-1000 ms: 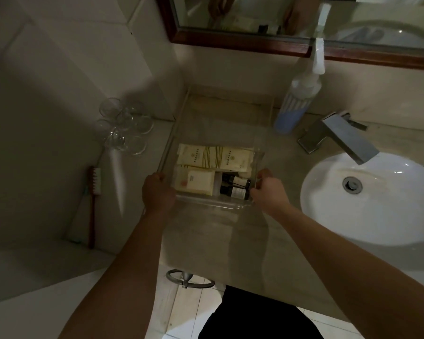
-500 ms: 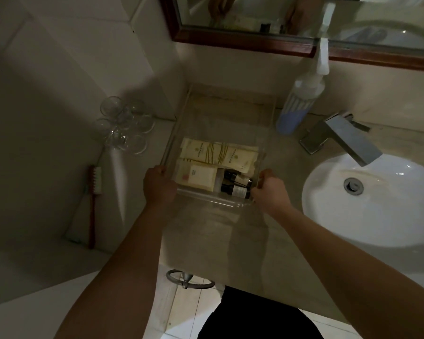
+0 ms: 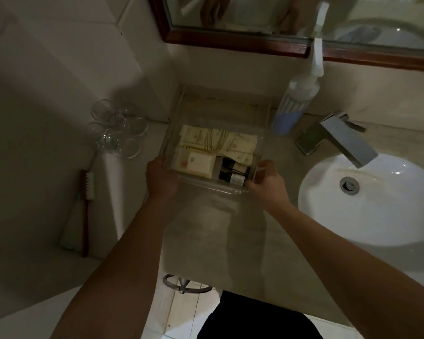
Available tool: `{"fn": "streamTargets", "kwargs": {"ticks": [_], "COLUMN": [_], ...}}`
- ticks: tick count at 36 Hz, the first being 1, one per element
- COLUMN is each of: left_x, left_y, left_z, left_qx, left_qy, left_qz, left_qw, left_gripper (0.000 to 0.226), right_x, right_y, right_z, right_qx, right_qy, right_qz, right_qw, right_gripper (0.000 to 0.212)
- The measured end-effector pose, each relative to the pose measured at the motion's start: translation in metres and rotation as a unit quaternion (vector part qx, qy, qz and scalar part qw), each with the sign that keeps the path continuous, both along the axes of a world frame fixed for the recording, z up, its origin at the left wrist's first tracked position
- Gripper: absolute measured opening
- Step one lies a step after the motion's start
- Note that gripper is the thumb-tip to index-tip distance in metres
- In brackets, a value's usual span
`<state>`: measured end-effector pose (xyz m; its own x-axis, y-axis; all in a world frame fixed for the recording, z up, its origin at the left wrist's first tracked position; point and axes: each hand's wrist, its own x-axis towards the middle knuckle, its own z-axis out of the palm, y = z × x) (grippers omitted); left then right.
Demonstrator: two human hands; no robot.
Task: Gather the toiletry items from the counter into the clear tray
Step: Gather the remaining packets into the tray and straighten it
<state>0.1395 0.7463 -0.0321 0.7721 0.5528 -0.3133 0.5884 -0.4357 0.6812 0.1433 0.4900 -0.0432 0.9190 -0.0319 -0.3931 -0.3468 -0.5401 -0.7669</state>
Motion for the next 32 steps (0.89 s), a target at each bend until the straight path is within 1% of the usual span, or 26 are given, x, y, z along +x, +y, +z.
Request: {"fn": "streamTargets", "kwargs": {"ticks": [2, 4, 6, 8, 10, 12, 14, 16, 18, 20, 24, 25, 28, 30, 32], "left_x": [0.005, 0.009, 0.013, 0.015, 0.016, 0.018, 0.020, 0.022, 0.027, 0.033, 0.035, 0.034, 0.034, 0.038, 0.052], "left_y": [-0.002, -0.002, -0.002, -0.004, -0.005, -0.006, -0.006, -0.009, -0.012, -0.014, -0.018, -0.019, -0.016, -0.014, -0.023], "left_z": [-0.001, -0.001, 0.001, 0.004, 0.005, 0.005, 0.003, 0.003, 0.004, 0.004, 0.002, 0.002, -0.008, -0.016, -0.020], "left_qx": [-0.015, -0.027, -0.038, -0.046, -0.057, -0.066, -0.089, -0.125, -0.121, -0.125, -0.155, -0.152, -0.141, -0.134, -0.155], "left_qy": [-0.008, -0.014, -0.020, -0.027, -0.044, -0.061, -0.063, -0.067, -0.079, -0.082, -0.095, -0.092, -0.070, -0.040, -0.007], "left_qz": [0.007, 0.005, 0.003, -0.002, -0.006, 0.002, 0.012, 0.023, 0.022, 0.030, 0.060, 0.068, 0.122, 0.121, 0.088], "left_qw": [1.000, 1.000, 0.999, 0.999, 0.997, 0.996, 0.994, 0.990, 0.989, 0.988, 0.981, 0.982, 0.980, 0.983, 0.984], "left_gripper": [0.045, 0.045, 0.044, 0.042, 0.038, 0.039, 0.042, 0.044, 0.045, 0.041, 0.047, 0.050, 0.043, 0.043, 0.023], "right_x": [0.001, 0.003, 0.005, 0.008, 0.012, 0.017, 0.023, 0.028, 0.034, 0.040, 0.043, 0.043, 0.045, 0.046, 0.060], "right_y": [0.000, 0.000, -0.001, -0.001, -0.001, -0.001, -0.002, -0.002, -0.002, -0.001, -0.003, -0.004, -0.006, -0.008, -0.014], "right_z": [0.000, 0.000, -0.002, -0.006, -0.008, -0.008, -0.008, -0.007, -0.006, -0.006, -0.004, -0.004, -0.003, -0.003, -0.006], "right_qx": [-0.007, -0.038, -0.089, -0.148, -0.182, -0.184, -0.181, -0.182, -0.173, -0.168, -0.167, -0.166, -0.166, -0.165, -0.168], "right_qy": [-0.007, -0.020, -0.043, -0.071, -0.095, -0.109, -0.106, -0.098, -0.078, -0.050, -0.025, -0.023, -0.018, -0.022, -0.010], "right_qz": [0.042, 0.102, 0.157, 0.183, 0.174, 0.144, 0.124, 0.114, 0.093, 0.076, 0.056, 0.052, 0.045, 0.046, 0.045], "right_qw": [0.999, 0.994, 0.983, 0.969, 0.963, 0.966, 0.970, 0.972, 0.977, 0.982, 0.984, 0.984, 0.985, 0.985, 0.985], "right_gripper": [0.056, 0.065, 0.072, 0.073, 0.066, 0.056, 0.052, 0.049, 0.044, 0.041, 0.037, 0.037, 0.036, 0.036, 0.036]}}
